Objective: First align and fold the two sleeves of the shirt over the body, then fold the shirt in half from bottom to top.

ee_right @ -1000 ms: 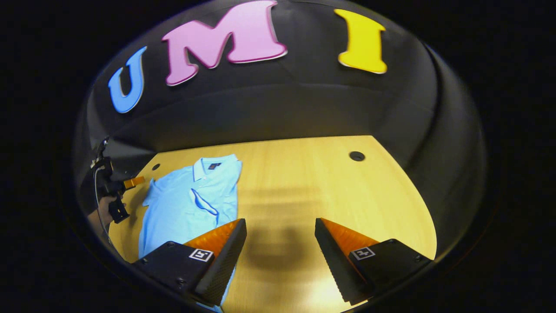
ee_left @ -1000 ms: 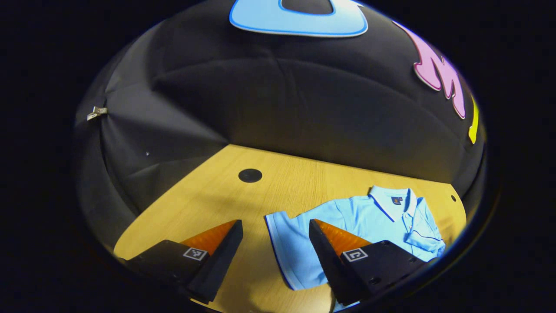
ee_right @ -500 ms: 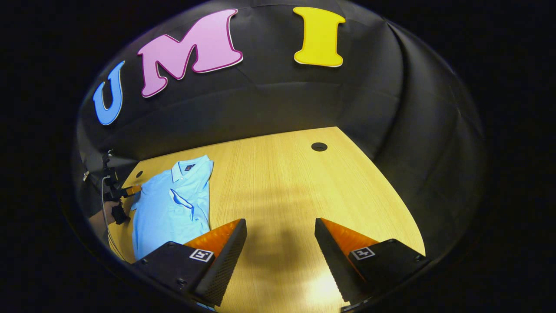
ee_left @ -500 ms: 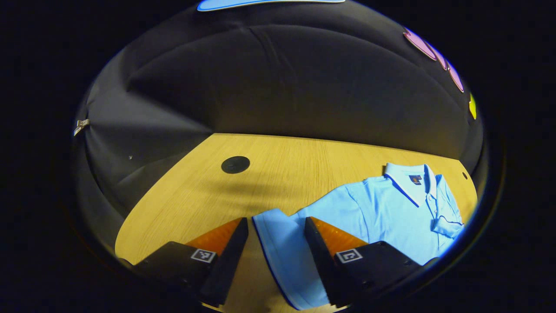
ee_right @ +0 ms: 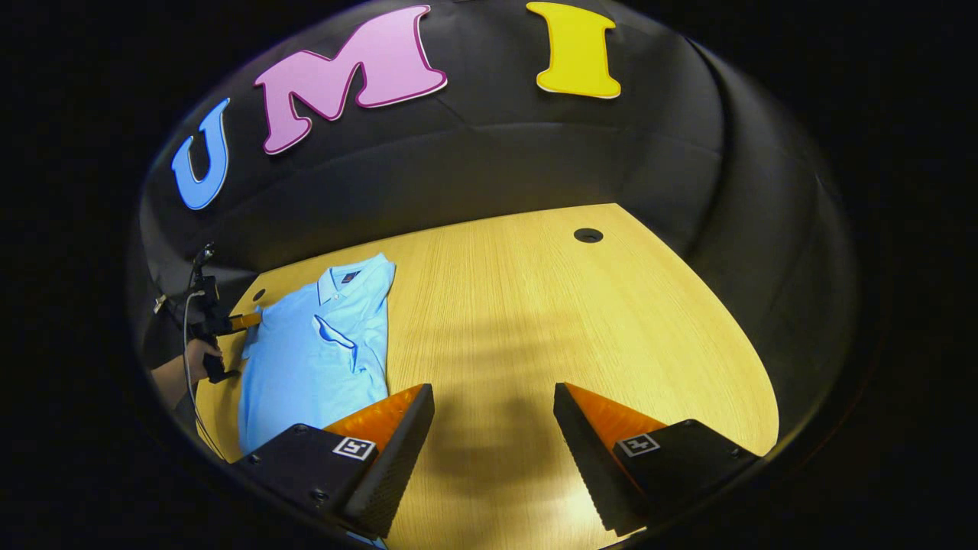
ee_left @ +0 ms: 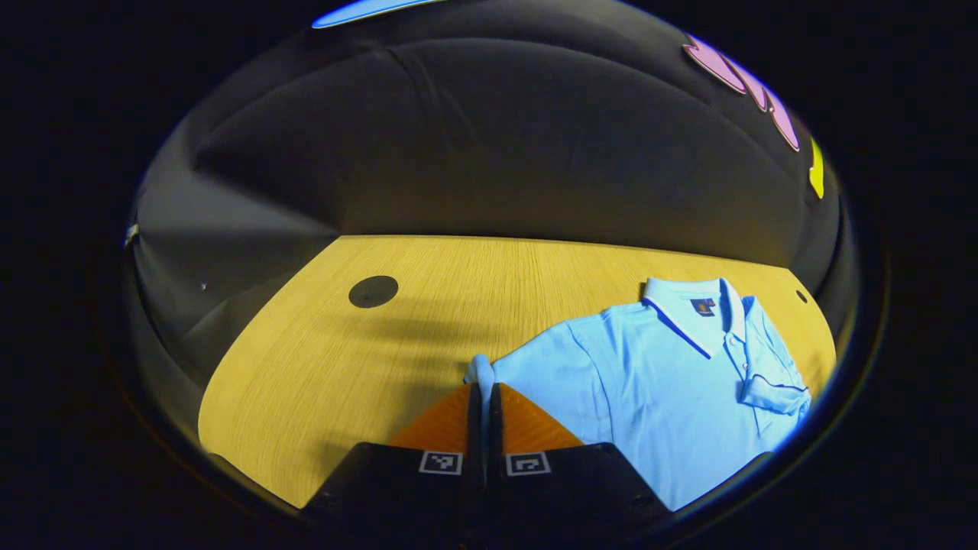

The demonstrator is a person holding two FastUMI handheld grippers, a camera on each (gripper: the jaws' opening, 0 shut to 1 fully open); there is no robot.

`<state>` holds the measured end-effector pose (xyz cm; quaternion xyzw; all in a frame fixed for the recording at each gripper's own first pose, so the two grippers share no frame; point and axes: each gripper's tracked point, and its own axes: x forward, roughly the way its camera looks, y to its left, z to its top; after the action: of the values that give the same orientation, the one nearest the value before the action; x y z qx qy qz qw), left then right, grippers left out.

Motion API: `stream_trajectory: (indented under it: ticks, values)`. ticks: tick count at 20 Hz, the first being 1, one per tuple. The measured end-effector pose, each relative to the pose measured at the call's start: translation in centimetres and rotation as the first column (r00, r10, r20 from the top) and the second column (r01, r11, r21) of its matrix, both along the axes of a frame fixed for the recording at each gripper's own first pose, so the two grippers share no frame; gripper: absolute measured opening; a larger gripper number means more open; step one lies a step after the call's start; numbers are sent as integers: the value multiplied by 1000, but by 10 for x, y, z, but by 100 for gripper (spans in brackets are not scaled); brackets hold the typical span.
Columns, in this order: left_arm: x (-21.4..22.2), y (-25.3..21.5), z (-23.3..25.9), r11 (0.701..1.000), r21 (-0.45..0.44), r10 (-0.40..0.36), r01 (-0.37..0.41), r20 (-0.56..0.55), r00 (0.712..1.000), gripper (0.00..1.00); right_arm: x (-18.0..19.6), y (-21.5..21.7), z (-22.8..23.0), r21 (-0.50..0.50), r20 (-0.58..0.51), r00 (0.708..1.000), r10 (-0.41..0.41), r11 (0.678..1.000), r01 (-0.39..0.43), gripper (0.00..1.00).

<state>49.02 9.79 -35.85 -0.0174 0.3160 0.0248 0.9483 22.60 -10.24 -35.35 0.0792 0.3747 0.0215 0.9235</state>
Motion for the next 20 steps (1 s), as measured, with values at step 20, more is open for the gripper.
stream_trajectory:
  ticks: [20]
  values:
    - [-3,-174,105,975,-77,-194,207,147,970,6,0,-29,3,74,3,1000,-11,997,11,98]
